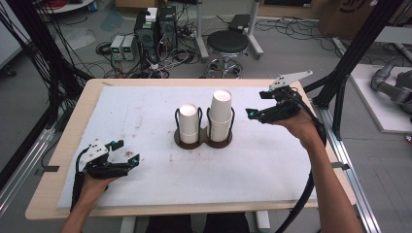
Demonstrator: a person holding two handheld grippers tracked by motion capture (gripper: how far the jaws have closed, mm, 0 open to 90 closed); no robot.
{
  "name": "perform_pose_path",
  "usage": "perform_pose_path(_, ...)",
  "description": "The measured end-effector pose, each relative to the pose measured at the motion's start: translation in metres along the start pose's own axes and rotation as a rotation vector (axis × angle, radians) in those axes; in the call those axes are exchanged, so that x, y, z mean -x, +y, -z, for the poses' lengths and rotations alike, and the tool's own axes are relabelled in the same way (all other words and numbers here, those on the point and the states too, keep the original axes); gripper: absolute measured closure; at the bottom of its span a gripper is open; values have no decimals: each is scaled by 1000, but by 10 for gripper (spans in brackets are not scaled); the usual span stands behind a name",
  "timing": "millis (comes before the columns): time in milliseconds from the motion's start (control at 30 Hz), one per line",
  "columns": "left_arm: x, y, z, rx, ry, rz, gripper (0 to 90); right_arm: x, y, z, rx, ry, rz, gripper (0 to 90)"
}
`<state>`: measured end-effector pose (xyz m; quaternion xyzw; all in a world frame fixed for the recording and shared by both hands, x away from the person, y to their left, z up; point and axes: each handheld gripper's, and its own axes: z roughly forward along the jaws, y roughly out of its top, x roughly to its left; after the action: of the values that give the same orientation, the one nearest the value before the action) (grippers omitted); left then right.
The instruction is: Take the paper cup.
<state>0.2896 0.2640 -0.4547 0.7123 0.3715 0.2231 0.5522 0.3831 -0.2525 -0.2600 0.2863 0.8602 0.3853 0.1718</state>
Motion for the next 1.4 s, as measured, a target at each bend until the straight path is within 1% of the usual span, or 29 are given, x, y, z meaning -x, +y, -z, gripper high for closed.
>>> perform_pose_path(67,0,0,0,0,-2,1,125,2,10,-2,-16,2,5,174)
perform_pose_path(100,0,0,0,0,-2,1,125,2,10,-2,-16,2,5,174)
perform_pose_path(133,0,0,0,-1,-3,2,125,4,16,-3,-33,1,15,174)
perform_pose_path(167,-1,0,0,-1,-4,3,125,4,16,-3,-33,1,15,174)
perform_pose_path(367,-1,0,0,-1,-2,3,125,7,37,-8,-81,-2,49,174)
perform_pose_path(433,-1,0,0,-1,-3,3,125,8,44,-10,-96,1,53,174)
perform_pose_path(467,0,0,0,-1,-2,2,125,9,50,-13,-112,4,61,181)
perform_pose_path(500,-1,0,0,-1,-3,2,125,9,50,-13,-112,4,61,181)
perform_pose_path(633,0,0,0,-1,-2,1,125,10,61,-22,-149,22,85,181)
perform_pose_path(800,0,0,0,-1,-1,2,125,6,75,-34,-203,54,113,181)
perform_pose_path(867,0,0,-1,-5,-2,5,125,4,81,-42,-239,66,144,180)
perform_pose_path(900,0,0,-1,-5,-2,5,125,4,81,-42,-239,66,144,180)
perform_pose_path(933,-1,1,-2,-20,-2,5,125,2,83,-47,-266,82,152,181)
perform_pose_path(1000,-1,1,-2,-23,-2,6,125,1,84,-49,-276,86,155,180)
perform_pose_path(1233,0,1,-2,-19,0,3,125,-1,89,-67,-356,99,182,180)
perform_pose_path(1267,0,1,-2,-20,0,5,125,-3,92,-70,-368,105,193,180)
perform_pose_path(1400,0,1,-2,-19,1,3,125,-5,96,-74,-385,109,202,180)
